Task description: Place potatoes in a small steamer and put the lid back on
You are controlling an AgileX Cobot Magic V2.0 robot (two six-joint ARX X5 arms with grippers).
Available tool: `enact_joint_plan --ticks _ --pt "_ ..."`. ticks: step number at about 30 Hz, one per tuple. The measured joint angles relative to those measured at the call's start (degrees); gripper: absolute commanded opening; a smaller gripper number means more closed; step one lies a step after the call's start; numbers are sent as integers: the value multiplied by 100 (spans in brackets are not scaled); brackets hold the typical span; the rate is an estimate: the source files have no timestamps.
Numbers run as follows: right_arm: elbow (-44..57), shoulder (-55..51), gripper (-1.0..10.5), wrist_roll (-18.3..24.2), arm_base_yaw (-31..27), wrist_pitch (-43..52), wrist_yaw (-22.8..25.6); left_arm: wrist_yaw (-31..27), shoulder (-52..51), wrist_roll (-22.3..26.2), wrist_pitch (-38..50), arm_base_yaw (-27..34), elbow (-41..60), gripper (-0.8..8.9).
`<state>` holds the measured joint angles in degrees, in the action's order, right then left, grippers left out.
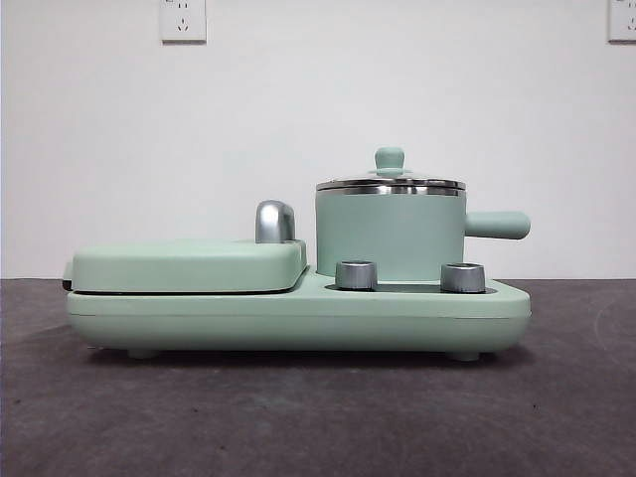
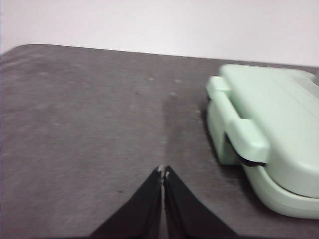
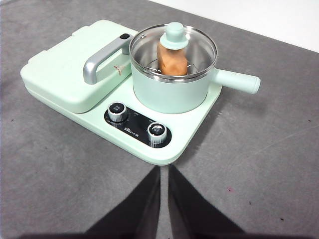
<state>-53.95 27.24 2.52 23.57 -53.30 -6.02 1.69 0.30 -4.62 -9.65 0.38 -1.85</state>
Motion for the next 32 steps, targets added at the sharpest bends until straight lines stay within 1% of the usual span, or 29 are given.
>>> enact_joint_plan --ticks 4,19,22,24,26,29,32 --pt "0 0 22 0 0 2 0 -11 -4 -72 -39 9 0 7" --pt "0 0 22 2 0 2 9 -11 -4 -79 -26 9 0 7" --pt "22 -28 22 149 -55 48 179 -11 -4 -79 -26 9 0 7" --pt "245 -170 22 262 -186 411 367 -11 -4 -79 -26 9 0 7" --pt "802 -516 22 391 -391 1045 474 -11 -4 -79 -26 9 0 7" --pt "2076 -1220 22 503 -741 2393 476 -11 -4 -79 -26 9 0 7" --pt "3451 -1893 22 457 -1091 3805 476 -11 -4 -79 -26 9 0 7"
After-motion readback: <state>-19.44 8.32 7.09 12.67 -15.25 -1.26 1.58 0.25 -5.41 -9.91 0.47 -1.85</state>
